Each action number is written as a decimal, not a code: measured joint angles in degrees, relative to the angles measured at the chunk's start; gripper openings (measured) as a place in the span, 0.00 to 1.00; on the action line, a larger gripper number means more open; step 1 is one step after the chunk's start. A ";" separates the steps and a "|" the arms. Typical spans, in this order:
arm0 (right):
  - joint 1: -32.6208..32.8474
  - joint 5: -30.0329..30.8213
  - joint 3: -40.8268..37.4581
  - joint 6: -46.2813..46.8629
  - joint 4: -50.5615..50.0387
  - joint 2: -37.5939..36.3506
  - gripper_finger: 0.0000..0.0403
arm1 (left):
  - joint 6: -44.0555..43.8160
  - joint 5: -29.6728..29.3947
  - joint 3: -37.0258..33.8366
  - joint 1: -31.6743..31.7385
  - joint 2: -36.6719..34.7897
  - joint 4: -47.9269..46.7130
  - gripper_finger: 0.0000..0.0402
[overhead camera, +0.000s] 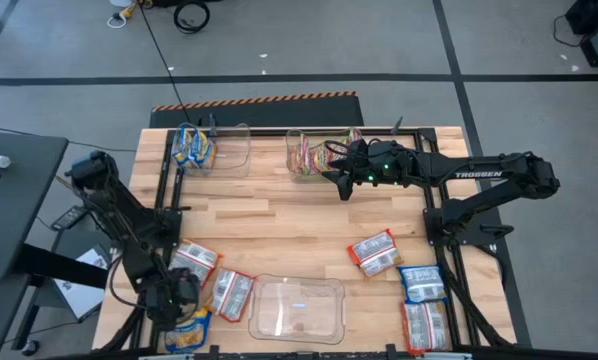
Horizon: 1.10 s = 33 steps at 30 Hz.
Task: Sort Maruchan noodles
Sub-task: Put the blue noodle pack into the top left transparent bin
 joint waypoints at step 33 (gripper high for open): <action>0.00 0.00 0.00 0.00 -0.03 0.00 0.53 | -3.85 17.27 6.55 2.33 -1.04 4.41 0.01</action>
